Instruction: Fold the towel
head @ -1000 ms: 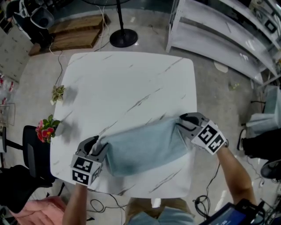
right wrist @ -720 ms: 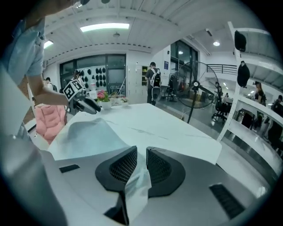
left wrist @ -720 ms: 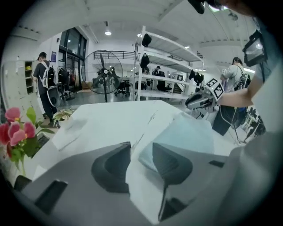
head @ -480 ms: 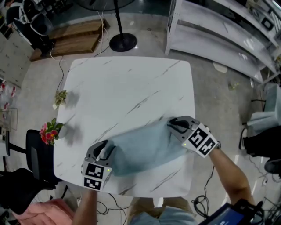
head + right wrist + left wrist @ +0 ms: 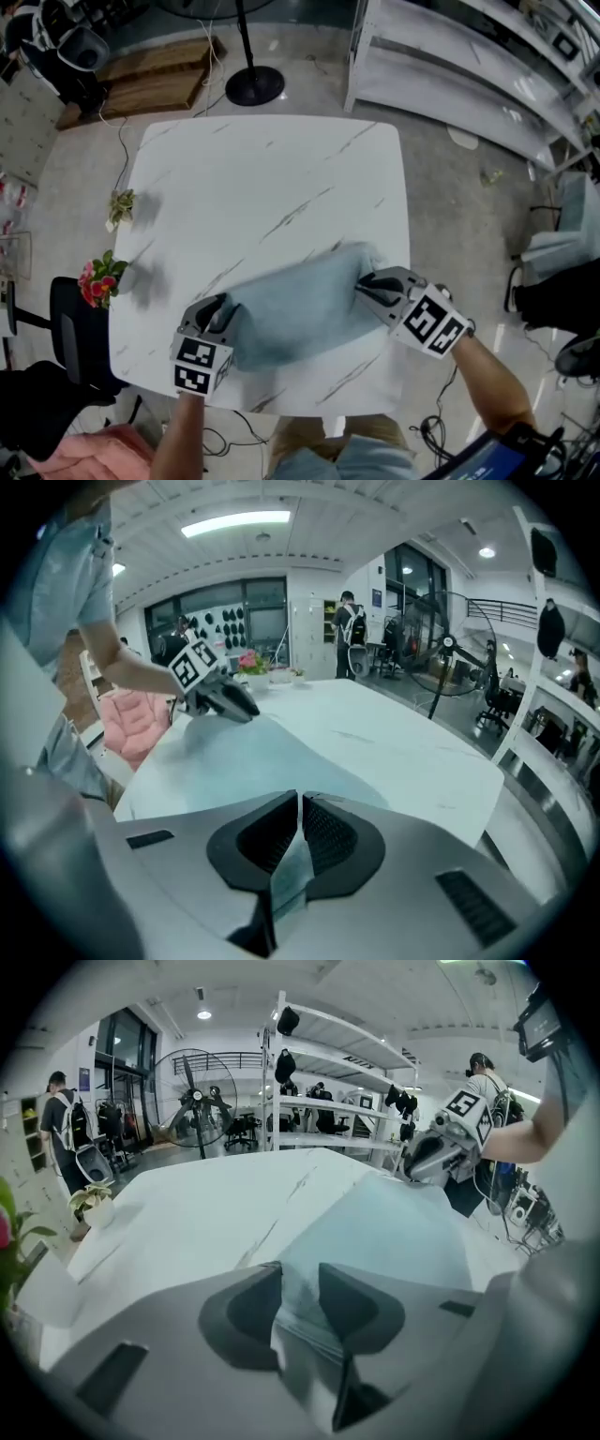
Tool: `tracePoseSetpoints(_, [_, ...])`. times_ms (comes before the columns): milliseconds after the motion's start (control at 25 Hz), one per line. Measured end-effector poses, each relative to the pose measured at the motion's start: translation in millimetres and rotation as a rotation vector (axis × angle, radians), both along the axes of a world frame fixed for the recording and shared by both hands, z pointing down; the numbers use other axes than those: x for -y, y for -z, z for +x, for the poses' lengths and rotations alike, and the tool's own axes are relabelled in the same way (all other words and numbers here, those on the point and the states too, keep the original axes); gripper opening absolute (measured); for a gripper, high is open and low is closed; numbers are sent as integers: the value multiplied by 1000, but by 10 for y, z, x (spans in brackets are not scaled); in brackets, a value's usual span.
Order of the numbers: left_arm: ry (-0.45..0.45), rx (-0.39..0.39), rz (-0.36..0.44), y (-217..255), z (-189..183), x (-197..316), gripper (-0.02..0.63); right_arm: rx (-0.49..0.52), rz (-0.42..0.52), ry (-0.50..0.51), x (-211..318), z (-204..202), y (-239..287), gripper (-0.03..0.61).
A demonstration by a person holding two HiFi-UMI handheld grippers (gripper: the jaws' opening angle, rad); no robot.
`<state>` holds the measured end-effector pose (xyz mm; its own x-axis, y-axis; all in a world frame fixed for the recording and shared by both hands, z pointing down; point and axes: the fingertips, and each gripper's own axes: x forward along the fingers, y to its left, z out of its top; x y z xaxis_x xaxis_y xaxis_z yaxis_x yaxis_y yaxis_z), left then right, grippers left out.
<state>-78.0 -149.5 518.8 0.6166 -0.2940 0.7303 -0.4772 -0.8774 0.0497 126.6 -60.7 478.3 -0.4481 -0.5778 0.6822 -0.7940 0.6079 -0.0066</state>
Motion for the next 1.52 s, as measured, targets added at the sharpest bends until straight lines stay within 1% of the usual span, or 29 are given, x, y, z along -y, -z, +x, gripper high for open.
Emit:
tracePoseSetpoints(80, [2, -1, -6, 8, 7, 3, 126, -66, -46, 5, -185, 60, -243, 31])
tracePoseSetpoints(160, [1, -9, -3, 7, 24, 18, 124, -93, -82, -13, -327, 180, -409, 15])
tracePoseSetpoints(280, [0, -17, -6, 1, 34, 22, 124, -60, -103, -34, -399, 251, -447, 15])
tracePoseSetpoints(480, [-9, -15, -4, -3, 33, 7, 124, -11, -78, -30, -296, 116, -148, 15])
tracePoseSetpoints(560, [-7, -12, -8, -6, 24, 21, 124, -31, -105, -10, -365, 103, -242, 15])
tracePoseSetpoints(640, [2, -19, -13, -12, 41, 44, 124, -55, -136, -6, -472, 171, -403, 15])
tracePoseSetpoints(800, [23, -20, -5, -18, 25, 67, 124, -43, -123, -38, -465, 177, -467, 15])
tracePoseSetpoints(840, [38, -25, -1, 18, 8, 69, 124, -42, -115, -50, -440, 178, -414, 15])
tracePoseSetpoints(920, [76, -46, 14, 166, -26, 77, 117, 1, -91, -102, -386, 221, -219, 20])
tracePoseSetpoints(1000, [112, -63, 47, 370, -70, 114, 115, 65, -68, -167, -330, 330, -31, 44])
tracePoseSetpoints(1040, [130, -71, 67, 483, -90, 132, 117, 97, -62, -200, -306, 402, 36, 68])
tracePoseSetpoints(1120, [165, -96, 101, 711, -109, 115, 117, 169, -75, -270, -289, 550, 116, 132])
tracePoseSetpoints(1160, [180, -111, 116, 816, -107, 81, 117, 208, -95, -303, -296, 614, 124, 145])
tracePoseSetpoints(1240, [196, -138, 146, 982, -76, -2, 115, 287, -152, -356, -333, 684, 65, 203])
tracePoseSetpoints(1320, [193, -156, 160, 1064, -27, -94, 115, 357, -221, -395, -386, 678, -71, 231])
tracePoseSetpoints(1440, [168, -168, 143, 1044, 30, -235, 115, 423, -340, -429, -482, 591, -333, 316])
tracePoseSetpoints(1520, [142, -184, 133, 1023, 83, -293, 115, 460, -404, -460, -493, 570, -437, 341])
